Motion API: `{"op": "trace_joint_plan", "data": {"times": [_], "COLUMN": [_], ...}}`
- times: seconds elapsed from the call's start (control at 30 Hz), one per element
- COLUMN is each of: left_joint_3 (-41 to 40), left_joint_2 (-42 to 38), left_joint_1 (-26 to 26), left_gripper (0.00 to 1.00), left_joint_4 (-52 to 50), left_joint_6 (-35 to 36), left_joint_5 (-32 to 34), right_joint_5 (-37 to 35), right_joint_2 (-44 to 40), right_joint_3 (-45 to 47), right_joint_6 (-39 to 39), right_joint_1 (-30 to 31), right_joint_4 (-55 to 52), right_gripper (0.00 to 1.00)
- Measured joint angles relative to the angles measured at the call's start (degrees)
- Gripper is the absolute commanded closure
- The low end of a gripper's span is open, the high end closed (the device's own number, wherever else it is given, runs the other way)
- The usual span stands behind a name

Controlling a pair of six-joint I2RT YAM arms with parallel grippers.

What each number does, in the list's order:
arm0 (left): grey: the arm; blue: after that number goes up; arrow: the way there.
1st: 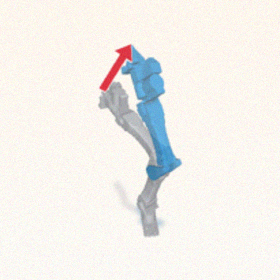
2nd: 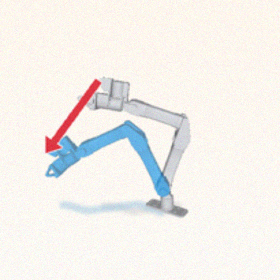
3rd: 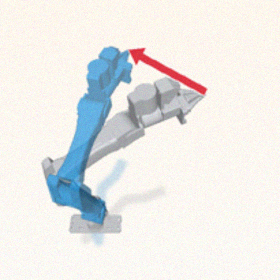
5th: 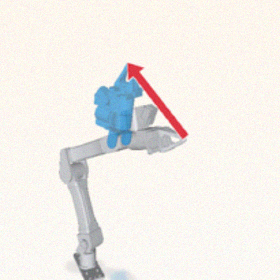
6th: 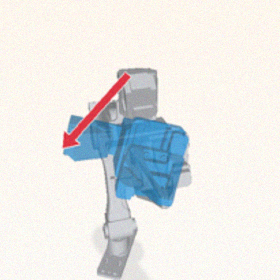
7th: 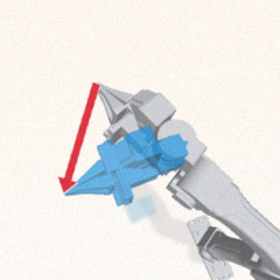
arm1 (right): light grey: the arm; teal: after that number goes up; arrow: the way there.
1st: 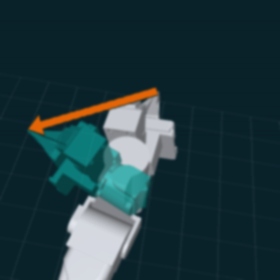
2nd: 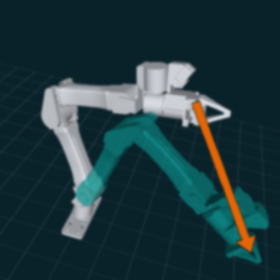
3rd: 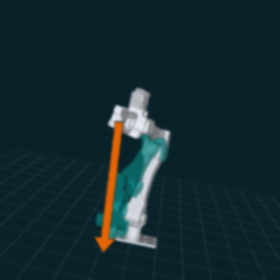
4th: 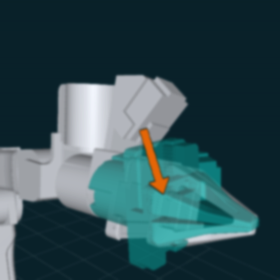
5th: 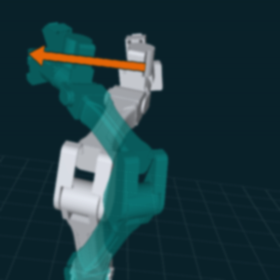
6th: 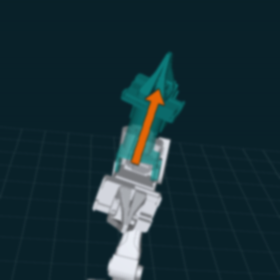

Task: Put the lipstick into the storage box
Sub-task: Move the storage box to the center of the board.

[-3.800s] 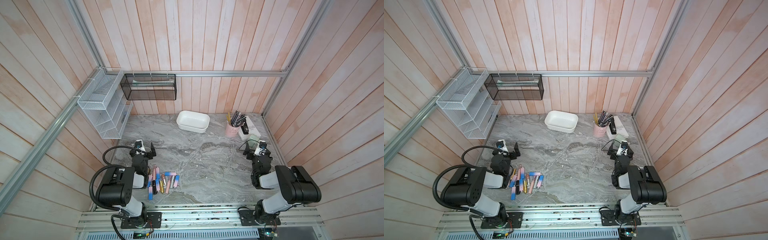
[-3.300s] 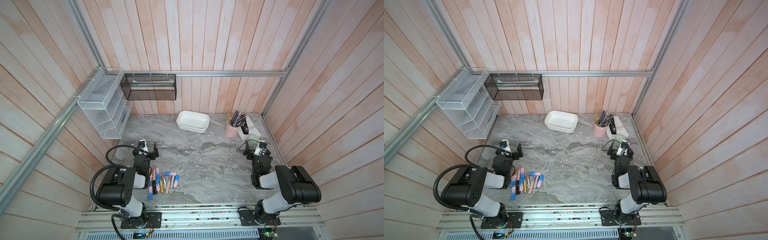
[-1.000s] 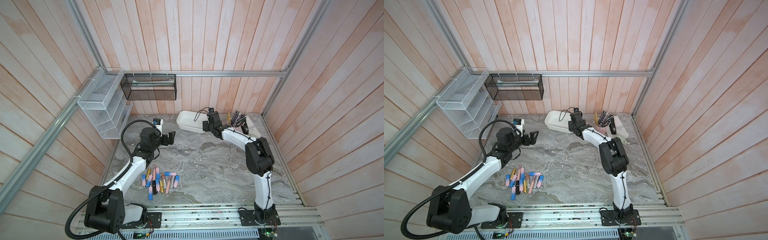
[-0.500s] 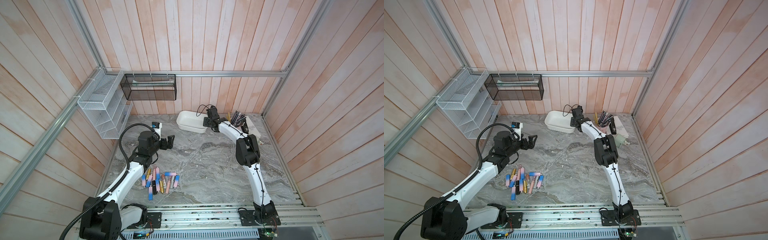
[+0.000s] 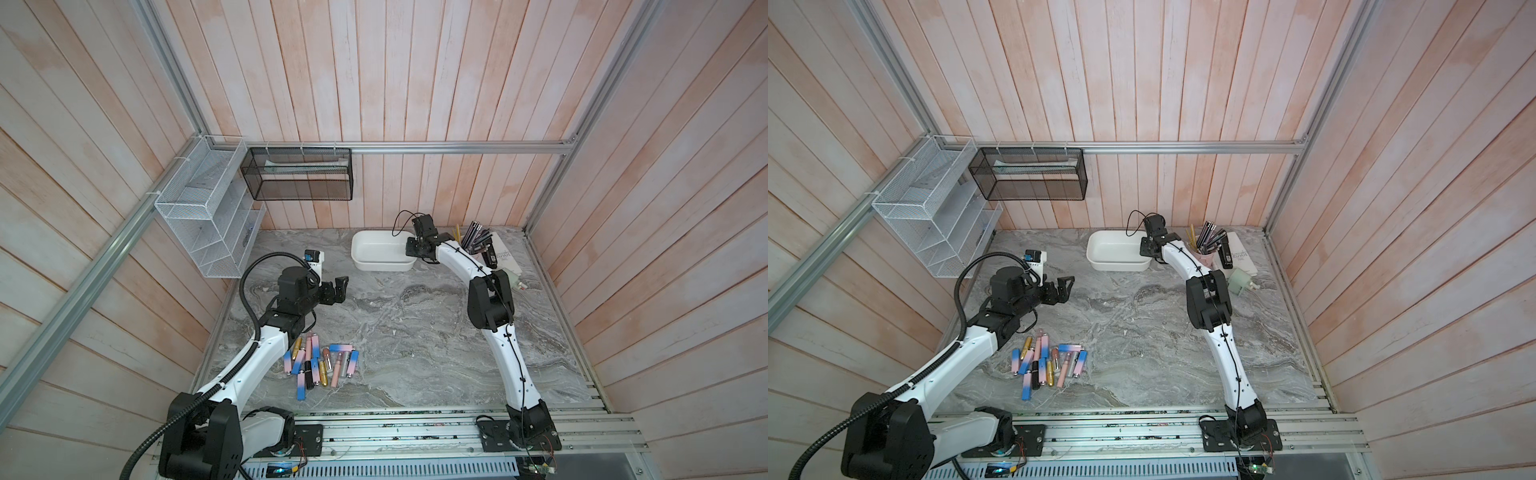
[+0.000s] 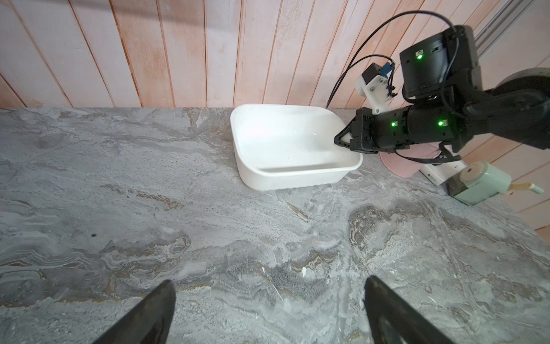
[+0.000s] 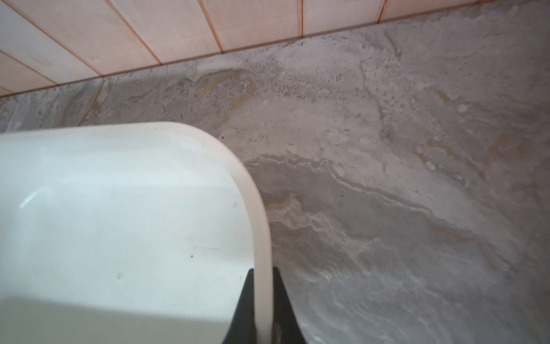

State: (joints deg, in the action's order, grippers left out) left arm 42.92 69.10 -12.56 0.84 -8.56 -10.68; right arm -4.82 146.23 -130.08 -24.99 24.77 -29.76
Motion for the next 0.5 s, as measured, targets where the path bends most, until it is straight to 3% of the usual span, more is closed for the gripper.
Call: {"op": "trace_joint_plan", "data": {"times": [0.2, 0.5], "left_joint_3": [-0.76, -3.80], "left_joint_2": [-0.02, -1.99], "left_joint_1": [0.00, 0.00], "left_gripper": [0.00, 0.00], "left_joint_4": [0.09, 0.46], "left_joint_6": [-0.33, -2.73], "left_joint_5": [0.00, -0.85], "right_joint_5": [0.17, 0.81], "right_joint_2": [-9.35, -34.47], "right_joint_3": [13.49, 48.76], "right_joint_6": [-0.02, -3.63], "right_joint_1": [1.84, 7.43], "right_joint_4": [-1.62, 1.99], "right_gripper": [1.00, 0.96]}}
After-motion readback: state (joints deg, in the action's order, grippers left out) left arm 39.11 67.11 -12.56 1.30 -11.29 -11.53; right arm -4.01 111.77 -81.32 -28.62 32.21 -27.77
